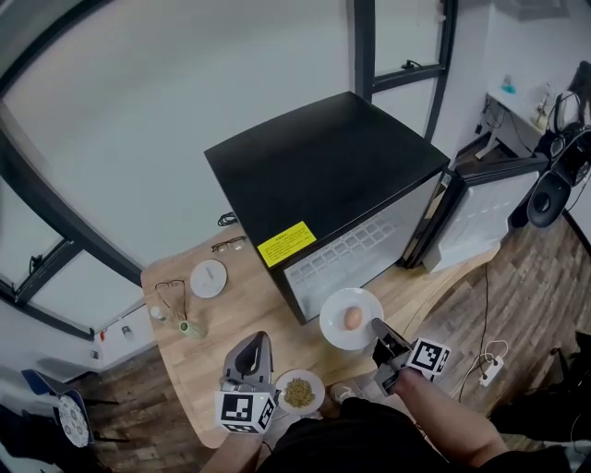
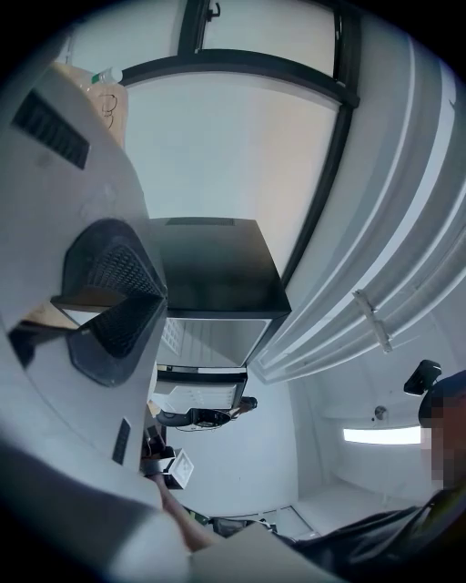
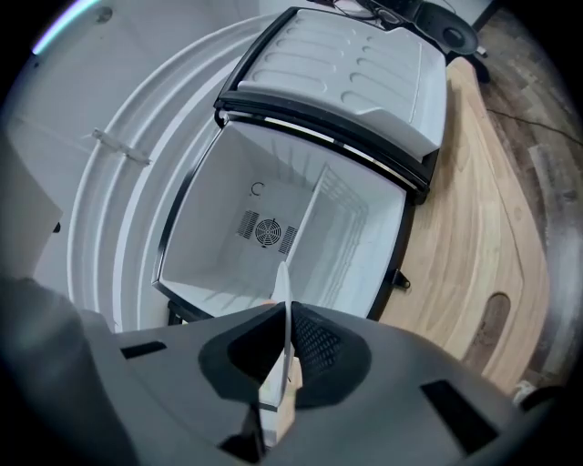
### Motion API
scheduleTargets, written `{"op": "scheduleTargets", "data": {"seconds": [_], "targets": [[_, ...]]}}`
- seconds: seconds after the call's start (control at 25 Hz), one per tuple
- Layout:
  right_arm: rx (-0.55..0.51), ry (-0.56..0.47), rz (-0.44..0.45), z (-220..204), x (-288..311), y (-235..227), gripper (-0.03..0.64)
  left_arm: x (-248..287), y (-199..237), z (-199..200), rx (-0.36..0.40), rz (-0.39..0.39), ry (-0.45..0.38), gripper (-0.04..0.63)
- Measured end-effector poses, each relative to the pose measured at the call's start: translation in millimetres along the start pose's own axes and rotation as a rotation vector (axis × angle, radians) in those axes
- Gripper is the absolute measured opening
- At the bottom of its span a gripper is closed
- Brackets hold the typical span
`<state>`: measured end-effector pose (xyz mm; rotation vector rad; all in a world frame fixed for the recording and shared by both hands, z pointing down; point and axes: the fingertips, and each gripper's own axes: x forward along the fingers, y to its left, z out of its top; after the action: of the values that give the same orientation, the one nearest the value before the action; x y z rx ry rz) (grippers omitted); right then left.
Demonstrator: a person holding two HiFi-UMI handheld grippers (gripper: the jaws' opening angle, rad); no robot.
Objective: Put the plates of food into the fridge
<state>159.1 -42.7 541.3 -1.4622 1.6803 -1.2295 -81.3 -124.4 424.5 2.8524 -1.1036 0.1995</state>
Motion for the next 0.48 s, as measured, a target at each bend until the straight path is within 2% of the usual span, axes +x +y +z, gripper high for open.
{"op": "scheduleTargets", "data": {"seconds": [0.16, 0.48], "targets": [[0.02, 0.008, -0.08, 8.5, 11.7, -0.4, 0.032, -2.0, 8.4, 8.7, 0.0, 0.01, -0.021, 0.003], [-0.002, -0.005, -0.049, 23.4, 50.5, 20.5, 0.032, -7.8, 24.9, 6.5, -0.008, 0.041, -0.024, 0.003]]}}
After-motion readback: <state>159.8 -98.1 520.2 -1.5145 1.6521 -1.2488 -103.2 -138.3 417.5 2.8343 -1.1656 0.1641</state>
